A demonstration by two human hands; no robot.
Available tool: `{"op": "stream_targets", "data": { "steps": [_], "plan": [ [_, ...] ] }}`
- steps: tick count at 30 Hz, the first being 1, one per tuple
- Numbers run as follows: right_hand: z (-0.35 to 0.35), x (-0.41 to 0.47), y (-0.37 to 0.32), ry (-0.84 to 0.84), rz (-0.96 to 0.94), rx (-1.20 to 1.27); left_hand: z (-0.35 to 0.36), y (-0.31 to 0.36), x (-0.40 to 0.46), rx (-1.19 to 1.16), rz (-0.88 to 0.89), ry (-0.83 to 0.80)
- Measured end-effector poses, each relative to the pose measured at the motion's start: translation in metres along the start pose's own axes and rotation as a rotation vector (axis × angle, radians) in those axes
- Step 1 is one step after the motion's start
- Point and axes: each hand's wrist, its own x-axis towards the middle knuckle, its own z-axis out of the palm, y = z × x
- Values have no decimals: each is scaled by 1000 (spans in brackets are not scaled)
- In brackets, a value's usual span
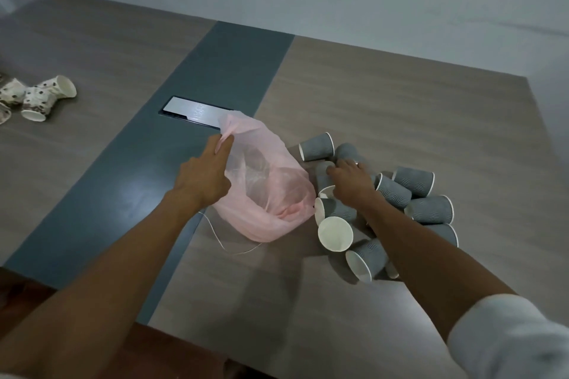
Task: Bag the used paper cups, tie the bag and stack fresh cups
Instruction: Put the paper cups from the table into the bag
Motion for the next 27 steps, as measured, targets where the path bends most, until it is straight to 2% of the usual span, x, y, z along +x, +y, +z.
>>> {"op": "stream_targets", "data": {
  "steps": [3,7,9,12,14,17,19,21,24,27],
  "plan": [
    [8,7,2,34,-19,-26,4,-1,1,-2,3,10],
    [5,16,-1,166,1,16,7,-3,1,-29,-2,-26],
    [-4,22,-2,293,134,215,7,-3,1,-40,-11,-44],
    [-23,25,-16,527,316,807,6,-4,3,-74,-19,-59],
    [-37,24,-32,424,276,1170,5,-4,3,-104,-27,-59],
    [-44,15,-57,33,111,1467,5,-2,2,-149,3,-48],
    [-40,7,-63,-138,125,1466,6,0,3,-168,22,-51],
    [-35,0,-57,-122,172,1361,8,0,5,-189,37,-54],
    [-29,-18,-30,-30,86,875,13,4,8,-219,52,-67],
    [-23,-47,-14,-159,56,598,18,11,7,-253,68,-68]
  ]
}}
